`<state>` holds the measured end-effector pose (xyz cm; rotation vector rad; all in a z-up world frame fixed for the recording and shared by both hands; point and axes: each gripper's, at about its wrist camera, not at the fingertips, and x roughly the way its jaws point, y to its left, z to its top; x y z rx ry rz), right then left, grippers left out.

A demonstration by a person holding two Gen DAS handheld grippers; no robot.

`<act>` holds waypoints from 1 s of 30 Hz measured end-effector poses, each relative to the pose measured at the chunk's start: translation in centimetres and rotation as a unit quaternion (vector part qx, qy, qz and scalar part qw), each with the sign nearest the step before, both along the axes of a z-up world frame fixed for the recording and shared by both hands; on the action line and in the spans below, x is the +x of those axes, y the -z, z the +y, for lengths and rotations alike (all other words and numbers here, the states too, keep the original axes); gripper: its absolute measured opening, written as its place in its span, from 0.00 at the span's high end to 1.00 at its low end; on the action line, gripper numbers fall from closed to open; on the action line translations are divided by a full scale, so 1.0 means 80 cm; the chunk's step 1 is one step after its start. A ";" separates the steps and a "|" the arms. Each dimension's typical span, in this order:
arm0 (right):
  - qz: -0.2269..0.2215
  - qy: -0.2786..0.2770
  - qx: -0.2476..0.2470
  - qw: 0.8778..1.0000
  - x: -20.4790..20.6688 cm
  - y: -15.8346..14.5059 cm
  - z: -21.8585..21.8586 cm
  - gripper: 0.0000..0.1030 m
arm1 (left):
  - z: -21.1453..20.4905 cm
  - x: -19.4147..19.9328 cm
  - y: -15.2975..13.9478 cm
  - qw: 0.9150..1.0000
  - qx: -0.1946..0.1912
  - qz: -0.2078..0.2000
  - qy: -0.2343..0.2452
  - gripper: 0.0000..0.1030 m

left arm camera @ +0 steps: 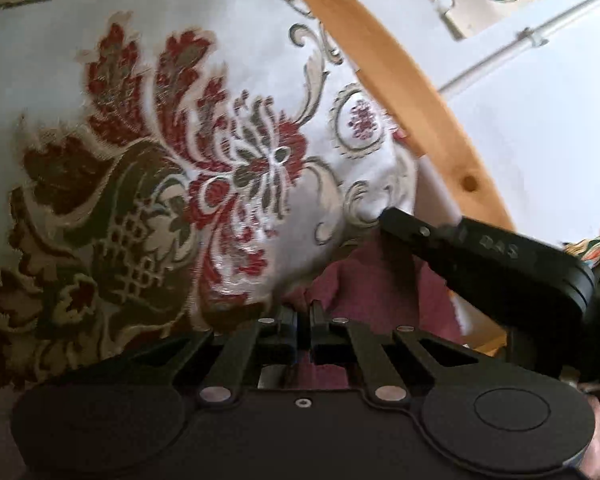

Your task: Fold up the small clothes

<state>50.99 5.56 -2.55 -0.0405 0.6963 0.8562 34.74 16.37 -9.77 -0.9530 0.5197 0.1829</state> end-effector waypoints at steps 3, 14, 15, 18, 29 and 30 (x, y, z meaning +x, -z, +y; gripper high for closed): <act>-0.002 0.007 -0.022 1.000 0.003 0.013 0.010 0.93 | 0.004 0.003 0.005 1.000 -0.007 0.012 0.001 0.95; -0.047 0.106 -0.102 0.988 -0.094 -0.007 -0.105 0.20 | -0.003 0.013 -0.003 0.999 0.002 0.040 0.033 0.52; -0.055 0.115 -0.118 0.985 -0.115 -0.005 -0.118 0.14 | -0.008 0.013 -0.007 0.998 0.011 0.041 0.040 0.46; -0.078 0.145 -0.161 0.973 -0.184 0.007 -0.149 0.06 | -0.024 0.012 -0.018 0.995 0.049 0.059 0.069 0.26; -0.115 0.195 -0.298 0.927 -0.334 0.078 -0.185 0.01 | -0.048 0.004 -0.013 0.977 0.157 0.110 0.097 0.15; -0.114 0.194 -0.302 0.926 -0.340 0.081 -0.189 0.01 | -0.047 0.002 -0.013 0.976 0.159 0.112 0.098 0.15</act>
